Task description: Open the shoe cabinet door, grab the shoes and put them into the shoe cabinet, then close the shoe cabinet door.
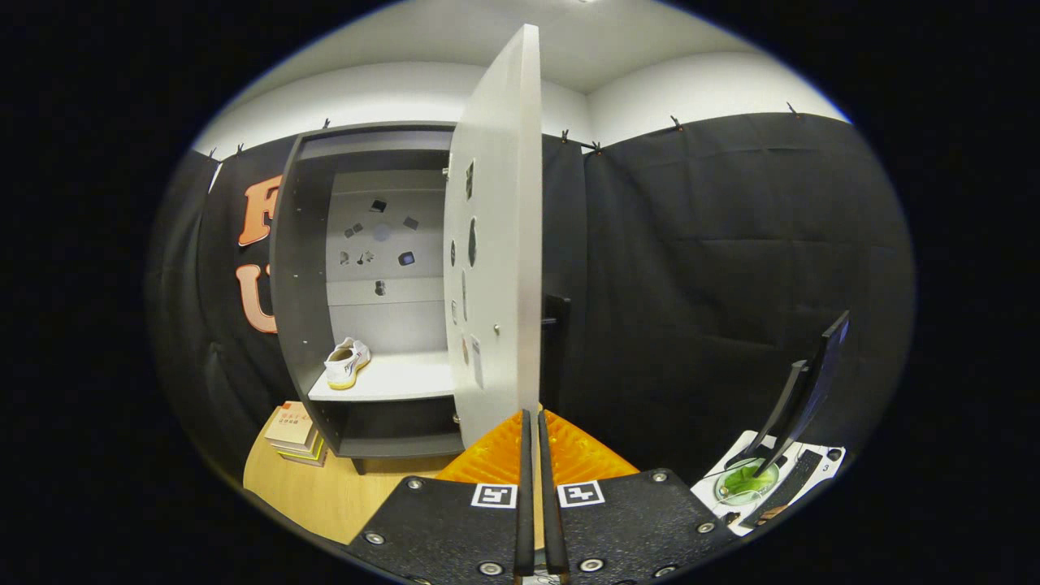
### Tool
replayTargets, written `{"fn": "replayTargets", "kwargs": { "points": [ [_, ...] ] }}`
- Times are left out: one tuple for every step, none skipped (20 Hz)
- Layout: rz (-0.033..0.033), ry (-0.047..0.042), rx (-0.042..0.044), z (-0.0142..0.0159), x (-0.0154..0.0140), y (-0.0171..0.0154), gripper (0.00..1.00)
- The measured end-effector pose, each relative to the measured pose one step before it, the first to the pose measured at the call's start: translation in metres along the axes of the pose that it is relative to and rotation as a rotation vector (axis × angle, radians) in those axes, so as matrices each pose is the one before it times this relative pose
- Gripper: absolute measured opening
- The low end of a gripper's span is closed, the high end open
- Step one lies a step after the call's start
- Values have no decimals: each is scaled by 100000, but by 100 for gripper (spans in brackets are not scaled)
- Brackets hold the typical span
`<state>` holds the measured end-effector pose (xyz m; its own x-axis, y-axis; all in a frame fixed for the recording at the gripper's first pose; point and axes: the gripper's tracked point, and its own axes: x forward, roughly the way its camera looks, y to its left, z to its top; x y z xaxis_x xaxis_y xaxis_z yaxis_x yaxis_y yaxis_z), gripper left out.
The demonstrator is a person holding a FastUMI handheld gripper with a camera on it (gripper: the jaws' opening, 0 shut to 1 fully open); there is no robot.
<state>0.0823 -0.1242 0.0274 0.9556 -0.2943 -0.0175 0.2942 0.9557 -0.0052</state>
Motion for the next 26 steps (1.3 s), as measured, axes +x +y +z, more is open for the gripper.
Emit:
{"fn": "replayTargets", "kwargs": {
  "points": [
    [733,-239,-29,46,-308,319,4],
    [1316,-129,253,63,-146,910,4],
    [1892,-143,498,53,-298,1006,4],
    [2160,-14,354,-129,-152,1209,4],
    [2124,-241,-315,-115,-162,1057,4],
    [1717,-54,-761,-236,45,1100,4],
    [1917,782,-507,-416,22,1067,4],
    [2383,1431,-112,-705,56,1366,4],
    [2519,1336,-127,-808,94,1408,4],
    [2051,1705,-297,-917,269,1180,4],
    [2285,2229,-247,-1182,312,1183,4],
    [1963,2487,25,-1183,695,895,4],
    [2167,2217,236,-1469,421,879,4],
    [2647,2425,146,-1285,377,1046,4],
    [2320,3994,170,-1800,547,981,7],
    [2101,3955,-125,-1963,478,747,7],
    [1277,3007,-538,-1861,708,471,7],
    [1297,3016,-218,-1717,937,443,7],
    [1875,3269,239,-1904,777,549,7],
    [1400,2924,289,-1786,895,550,7],
    [1390,1908,176,-1517,993,356,7],
    [1440,3426,-649,-1838,1049,407,7],
    [1309,2891,-723,-1685,883,282,7],
    [887,2765,-394,-1312,1078,130,7],
    [471,2977,284,-1248,1216,-4,7],
    [731,2796,409,-1140,1331,213,7]
  ]
}}
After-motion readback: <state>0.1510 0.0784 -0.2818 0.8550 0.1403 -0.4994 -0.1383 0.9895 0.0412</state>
